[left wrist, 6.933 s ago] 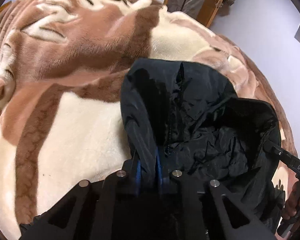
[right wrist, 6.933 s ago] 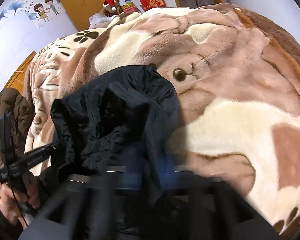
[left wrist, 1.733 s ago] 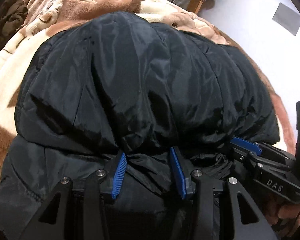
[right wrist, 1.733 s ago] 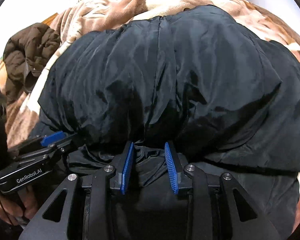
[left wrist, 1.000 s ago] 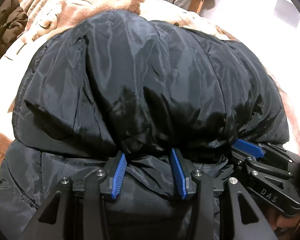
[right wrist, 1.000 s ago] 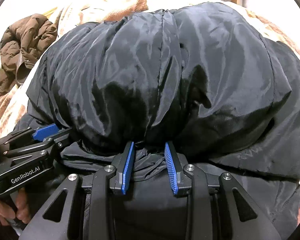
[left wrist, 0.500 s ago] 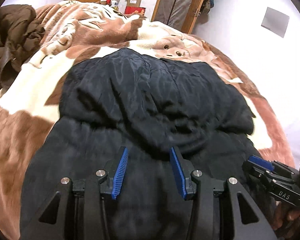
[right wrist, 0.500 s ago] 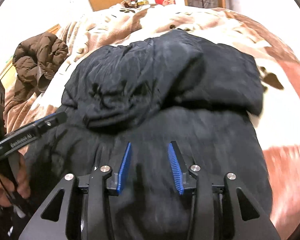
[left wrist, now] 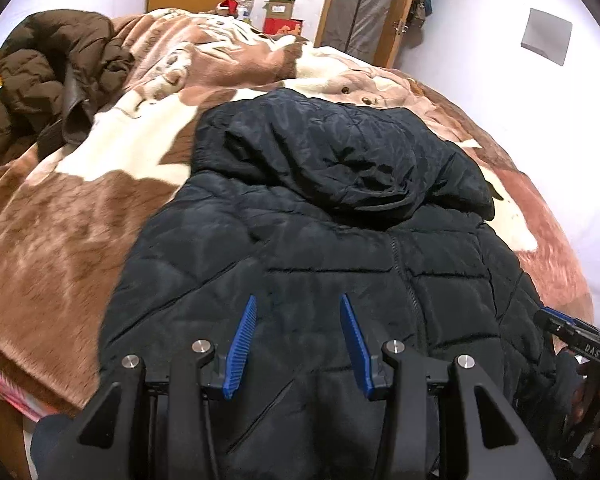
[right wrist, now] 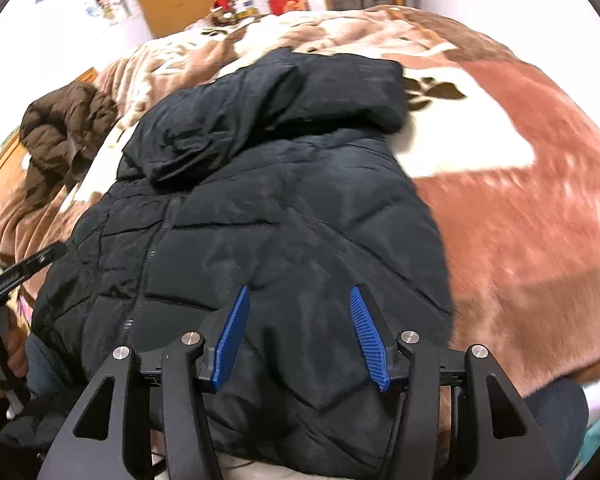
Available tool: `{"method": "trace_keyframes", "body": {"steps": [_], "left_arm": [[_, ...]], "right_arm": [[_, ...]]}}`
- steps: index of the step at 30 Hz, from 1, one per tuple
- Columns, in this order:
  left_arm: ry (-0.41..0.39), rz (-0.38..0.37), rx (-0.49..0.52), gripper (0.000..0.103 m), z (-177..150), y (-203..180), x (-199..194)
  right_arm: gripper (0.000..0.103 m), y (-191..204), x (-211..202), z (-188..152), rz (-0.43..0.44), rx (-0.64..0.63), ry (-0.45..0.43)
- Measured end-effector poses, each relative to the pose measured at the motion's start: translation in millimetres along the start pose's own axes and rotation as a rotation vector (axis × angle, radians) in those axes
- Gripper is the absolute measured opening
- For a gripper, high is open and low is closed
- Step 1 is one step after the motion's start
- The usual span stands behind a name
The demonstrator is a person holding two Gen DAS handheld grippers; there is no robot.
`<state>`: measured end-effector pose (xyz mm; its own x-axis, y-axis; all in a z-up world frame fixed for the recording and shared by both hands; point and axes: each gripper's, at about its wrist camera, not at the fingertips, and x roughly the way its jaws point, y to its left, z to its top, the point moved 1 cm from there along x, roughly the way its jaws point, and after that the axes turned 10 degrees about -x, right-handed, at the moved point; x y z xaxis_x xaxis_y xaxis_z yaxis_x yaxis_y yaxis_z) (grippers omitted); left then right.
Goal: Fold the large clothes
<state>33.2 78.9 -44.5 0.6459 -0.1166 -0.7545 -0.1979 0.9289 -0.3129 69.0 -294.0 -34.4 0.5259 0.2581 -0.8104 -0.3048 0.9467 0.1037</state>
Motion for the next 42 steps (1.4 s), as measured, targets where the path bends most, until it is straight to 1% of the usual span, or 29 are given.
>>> {"method": "trace_keyframes", "body": {"steps": [2, 4, 6, 10, 11, 15, 18, 21, 23, 25, 27, 28, 30, 32, 33, 34, 35, 36, 37, 38, 39, 40, 41, 42], "left_arm": [[-0.003, 0.008, -0.012, 0.046, -1, 10, -4], [-0.010, 0.032, -0.016, 0.047, -2, 19, -7], [-0.022, 0.065, -0.021, 0.058, -1, 31, -10], [-0.045, 0.118, -0.047, 0.062, 6, 57, -11], [-0.040, 0.130, -0.051, 0.064, 8, 64, -8], [-0.003, 0.168, -0.066, 0.064, 7, 86, 4], [0.045, 0.164, -0.102, 0.064, 1, 100, 18], [0.067, 0.158, -0.133, 0.069, -7, 109, 24], [0.085, 0.142, -0.151, 0.069, -11, 110, 27], [0.106, 0.115, -0.166, 0.069, -15, 109, 26], [0.139, 0.081, -0.157, 0.069, -22, 102, 27], [0.151, 0.073, -0.148, 0.069, -26, 98, 27], [0.163, 0.074, -0.129, 0.071, -31, 92, 28], [0.171, 0.078, -0.130, 0.071, -30, 90, 30], [0.178, 0.076, -0.141, 0.071, -30, 92, 32], [0.191, 0.078, -0.149, 0.071, -30, 93, 35], [0.202, 0.083, -0.156, 0.071, -30, 95, 38], [0.207, 0.088, -0.161, 0.071, -30, 95, 39], [0.207, 0.092, -0.160, 0.069, -30, 94, 39], [0.204, 0.091, -0.150, 0.061, -30, 91, 38], [0.202, 0.087, -0.139, 0.052, -30, 88, 36], [0.198, 0.087, -0.130, 0.047, -29, 86, 34], [0.192, 0.086, -0.120, 0.036, -27, 83, 30], [0.182, 0.077, -0.119, 0.027, -24, 80, 25]], "right_arm": [[0.053, -10, -4, -5, -0.009, 0.030, -0.010], [0.053, -17, -6, -7, -0.018, 0.049, -0.014], [0.054, -28, -7, -9, -0.031, 0.077, -0.018], [0.055, -50, -7, -12, -0.049, 0.135, -0.020], [0.055, -57, -5, -13, -0.050, 0.160, -0.010], [0.056, -77, 4, -23, -0.037, 0.257, 0.029], [0.064, -83, 14, -30, -0.001, 0.300, 0.069], [0.065, -80, 21, -34, 0.048, 0.311, 0.100], [0.065, -77, 24, -36, 0.075, 0.307, 0.118], [0.065, -70, 27, -39, 0.137, 0.293, 0.150], [0.065, -58, 30, -47, 0.204, 0.271, 0.200], [0.065, -52, 31, -51, 0.207, 0.254, 0.217], [0.065, -45, 30, -53, 0.182, 0.221, 0.220], [0.065, -46, 31, -54, 0.181, 0.229, 0.224], [0.064, -47, 33, -54, 0.184, 0.237, 0.229], [0.059, -47, 34, -54, 0.182, 0.239, 0.229], [0.056, -46, 34, -54, 0.178, 0.240, 0.227], [0.049, -46, 34, -53, 0.178, 0.241, 0.224], [0.042, -45, 33, -53, 0.177, 0.241, 0.217], [0.037, -45, 30, -52, 0.179, 0.241, 0.208], [0.028, -45, 28, -51, 0.183, 0.242, 0.201], [0.022, -43, 26, -47, 0.187, 0.247, 0.190], [0.020, -43, 20, -44, 0.197, 0.254, 0.174], [0.017, -43, 12, -40, 0.209, 0.258, 0.150]]}}
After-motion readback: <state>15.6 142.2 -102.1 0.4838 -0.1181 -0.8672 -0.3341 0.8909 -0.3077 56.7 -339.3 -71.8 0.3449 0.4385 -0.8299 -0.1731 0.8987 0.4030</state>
